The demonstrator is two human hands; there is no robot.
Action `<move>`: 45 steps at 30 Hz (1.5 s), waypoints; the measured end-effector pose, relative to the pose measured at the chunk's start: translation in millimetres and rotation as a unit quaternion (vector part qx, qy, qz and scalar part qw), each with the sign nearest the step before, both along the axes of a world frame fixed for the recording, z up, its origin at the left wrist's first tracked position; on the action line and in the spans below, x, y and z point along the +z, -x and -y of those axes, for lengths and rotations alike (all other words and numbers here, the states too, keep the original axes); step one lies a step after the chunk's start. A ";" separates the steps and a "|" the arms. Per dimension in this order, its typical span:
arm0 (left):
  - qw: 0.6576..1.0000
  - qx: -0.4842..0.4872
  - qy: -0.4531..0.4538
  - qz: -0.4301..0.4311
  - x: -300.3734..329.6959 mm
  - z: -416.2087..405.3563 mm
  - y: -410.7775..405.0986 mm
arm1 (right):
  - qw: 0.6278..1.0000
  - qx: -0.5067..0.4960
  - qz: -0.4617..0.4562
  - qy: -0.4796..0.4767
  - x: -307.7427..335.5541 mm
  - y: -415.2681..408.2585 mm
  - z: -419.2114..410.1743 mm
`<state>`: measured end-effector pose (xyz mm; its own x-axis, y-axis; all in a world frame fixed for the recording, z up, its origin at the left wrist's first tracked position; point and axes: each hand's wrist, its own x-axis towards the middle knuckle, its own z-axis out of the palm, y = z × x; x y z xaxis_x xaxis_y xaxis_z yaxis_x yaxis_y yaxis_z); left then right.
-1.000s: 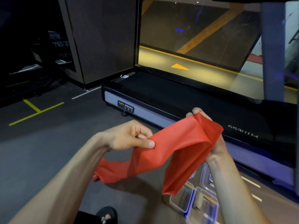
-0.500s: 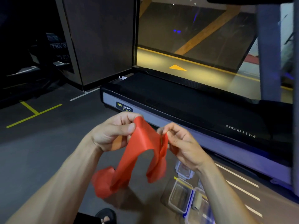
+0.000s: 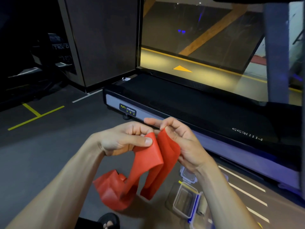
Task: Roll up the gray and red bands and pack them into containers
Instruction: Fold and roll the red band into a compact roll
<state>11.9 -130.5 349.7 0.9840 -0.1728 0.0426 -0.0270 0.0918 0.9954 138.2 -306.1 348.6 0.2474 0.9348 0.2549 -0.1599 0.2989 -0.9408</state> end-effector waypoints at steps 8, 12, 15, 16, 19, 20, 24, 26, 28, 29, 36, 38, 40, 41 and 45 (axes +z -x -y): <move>0.993 0.033 -0.109 -0.012 -2.1 2.9 -4.9 | 0.977 -0.066 0.196 0.054 2.6 -1.2 3.4; 0.987 0.039 -0.153 -0.035 -0.7 -0.4 -2.7 | 0.950 -0.096 0.285 0.079 -0.8 -4.1 4.6; 0.982 0.061 -0.174 -0.050 -2.1 1.6 -2.0 | 0.935 -0.097 0.326 0.099 -2.0 -8.1 5.7; 0.979 0.064 -0.187 -0.054 -2.4 2.3 -2.5 | 0.931 -0.097 0.337 0.104 -2.6 -10.1 5.9; 0.970 0.060 -0.229 -0.052 -2.7 2.1 -2.6 | 0.939 -0.090 0.319 0.094 -3.0 -15.6 8.0; 0.970 0.050 -0.233 -0.053 -1.8 1.9 -2.1 | 0.947 -0.092 0.297 0.082 -2.0 -16.8 8.5; 0.968 0.041 -0.241 -0.053 0.0 2.8 -0.8 | 0.988 -0.109 0.110 0.028 1.1 -20.5 9.8; 0.966 0.064 -0.248 -0.039 -0.7 3.8 -3.0 | 0.994 -0.104 0.015 0.012 3.2 -22.0 10.8; 0.967 0.084 -0.239 -0.016 -0.3 6.5 -6.6 | 0.995 -0.098 -0.023 -0.002 5.3 -23.9 12.2; 0.968 0.096 -0.231 -0.005 0.4 8.4 -8.2 | 0.995 -0.096 -0.036 -0.009 6.0 -25.0 13.1; 0.969 0.132 -0.206 0.026 0.7 11.6 -10.4 | 0.987 -0.125 -0.096 -0.030 11.6 -26.8 18.3; 0.972 0.136 -0.193 0.020 0.3 10.9 -10.0 | 0.986 -0.129 -0.106 -0.028 11.4 -28.0 19.1; 0.972 0.134 -0.192 0.022 -0.8 10.1 -9.9 | 0.985 -0.131 -0.106 -0.024 10.7 -28.5 19.4; 0.972 0.130 -0.193 0.022 -1.2 10.2 -10.0 | 0.985 -0.130 -0.107 -0.024 9.8 -29.3 19.5; 0.975 0.121 -0.184 0.018 -1.0 11.0 -11.0 | 0.986 -0.132 -0.100 -0.023 8.0 -31.9 22.0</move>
<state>22.9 -141.6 348.6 0.9969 0.0539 0.0574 -0.0398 -0.2843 0.9579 170.1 -328.0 356.6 0.5297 0.8198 0.2178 -0.2517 0.3971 -0.8826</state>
